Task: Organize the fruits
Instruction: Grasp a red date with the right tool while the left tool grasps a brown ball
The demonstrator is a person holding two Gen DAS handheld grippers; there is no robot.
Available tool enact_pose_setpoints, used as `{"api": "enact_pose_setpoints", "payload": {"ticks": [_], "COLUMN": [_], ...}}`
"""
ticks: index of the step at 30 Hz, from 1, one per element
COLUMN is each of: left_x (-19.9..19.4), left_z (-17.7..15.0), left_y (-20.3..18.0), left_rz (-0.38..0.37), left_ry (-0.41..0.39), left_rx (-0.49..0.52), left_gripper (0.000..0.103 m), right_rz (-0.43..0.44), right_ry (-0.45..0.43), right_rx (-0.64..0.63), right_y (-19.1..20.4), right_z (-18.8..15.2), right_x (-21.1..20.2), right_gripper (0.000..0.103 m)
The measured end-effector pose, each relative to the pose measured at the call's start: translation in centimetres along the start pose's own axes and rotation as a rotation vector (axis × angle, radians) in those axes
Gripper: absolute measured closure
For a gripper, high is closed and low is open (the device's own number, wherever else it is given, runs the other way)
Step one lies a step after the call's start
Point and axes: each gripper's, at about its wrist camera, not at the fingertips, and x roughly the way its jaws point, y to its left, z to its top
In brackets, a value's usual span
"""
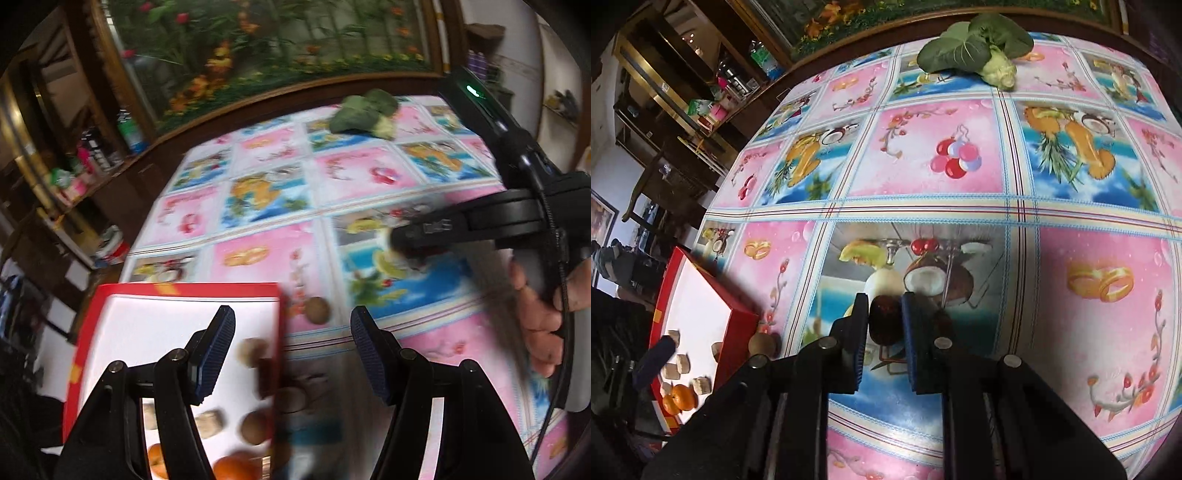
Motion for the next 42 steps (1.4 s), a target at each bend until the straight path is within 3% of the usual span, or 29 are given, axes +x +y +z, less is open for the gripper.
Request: {"api": "enact_pose_setpoints", "payload": {"ticks": [9, 19, 28, 32, 37, 42], "left_x": [3.0, 5.5, 6.0, 5.4, 2.9, 3.5], "left_z": [-0.1, 0.6, 0.7, 0.9, 1.5, 1.1], "left_y": [-0.8, -0.1, 0.2, 0.0, 0.0, -1.7], "left_rz": [-0.072, -0.103, -0.118, -0.110, -0.109, -0.160], "left_ry": [0.057, 0.096, 0.104, 0.091, 0.006, 0.027], "left_rx": [0.033, 0.028, 0.009, 0.019, 0.061, 0.105], "left_gripper": [0.039, 0.047, 0.048, 0.048, 0.048, 0.048], "right_rz": [0.017, 0.021, 0.022, 0.021, 0.018, 0.021], "right_ry": [0.012, 0.016, 0.016, 0.016, 0.016, 0.015], "right_rx": [-0.010, -0.015, -0.015, -0.015, -0.017, -0.016], "right_y": [-0.2, -0.2, -0.2, -0.2, -0.2, -0.2], "right_z": [0.1, 0.1, 0.0, 0.1, 0.1, 0.1], "right_x": [0.1, 0.0, 0.0, 0.1, 0.1, 0.1], "right_gripper": [0.084, 0.084, 0.084, 0.084, 0.084, 0.084]}}
